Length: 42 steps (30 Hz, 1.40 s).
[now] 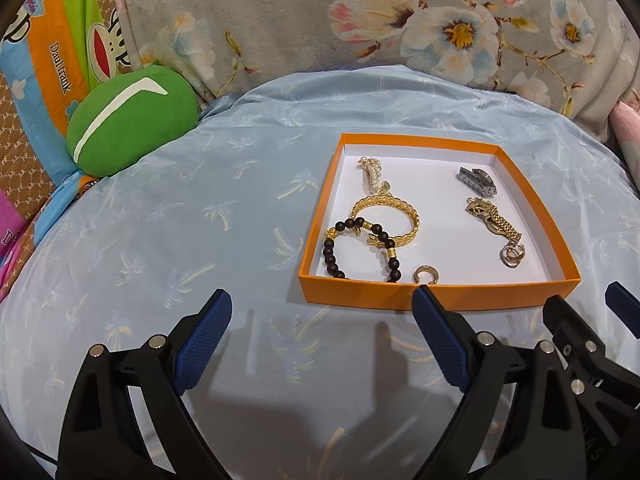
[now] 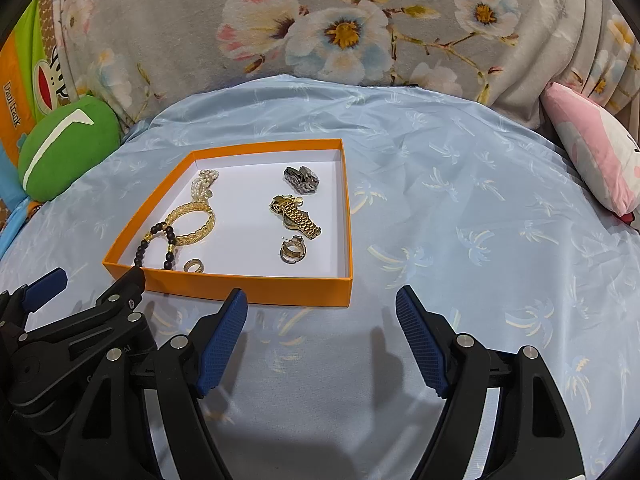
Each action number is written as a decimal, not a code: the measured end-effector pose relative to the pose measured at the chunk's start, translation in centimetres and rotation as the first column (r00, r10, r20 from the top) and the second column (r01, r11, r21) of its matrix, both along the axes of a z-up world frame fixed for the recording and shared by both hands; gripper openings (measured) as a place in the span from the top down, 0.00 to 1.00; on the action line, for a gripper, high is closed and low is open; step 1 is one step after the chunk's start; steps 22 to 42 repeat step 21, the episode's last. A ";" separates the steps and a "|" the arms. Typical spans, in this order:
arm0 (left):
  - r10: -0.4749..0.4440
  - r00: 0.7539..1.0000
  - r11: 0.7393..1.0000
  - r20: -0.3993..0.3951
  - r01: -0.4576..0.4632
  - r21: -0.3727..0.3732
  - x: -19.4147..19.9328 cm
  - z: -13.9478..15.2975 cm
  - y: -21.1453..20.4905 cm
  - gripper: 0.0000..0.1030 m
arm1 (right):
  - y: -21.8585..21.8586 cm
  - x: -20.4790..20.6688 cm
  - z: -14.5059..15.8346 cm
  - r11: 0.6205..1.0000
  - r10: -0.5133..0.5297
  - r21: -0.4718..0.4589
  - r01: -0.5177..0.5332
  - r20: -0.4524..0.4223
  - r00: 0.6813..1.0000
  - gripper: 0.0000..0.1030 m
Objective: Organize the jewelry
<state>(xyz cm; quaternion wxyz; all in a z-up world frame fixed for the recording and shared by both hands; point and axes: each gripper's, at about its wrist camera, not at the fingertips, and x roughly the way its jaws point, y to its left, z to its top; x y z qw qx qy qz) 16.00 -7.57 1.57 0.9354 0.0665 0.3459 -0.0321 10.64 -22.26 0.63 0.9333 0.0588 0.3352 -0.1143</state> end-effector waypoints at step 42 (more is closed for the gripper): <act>0.018 1.000 1.000 0.021 -0.018 0.011 -0.3 0.4 0.1 0.15 | 0.0 0.0 0.1 1.000 -0.011 -0.008 0.011 0.001 1.000 0.27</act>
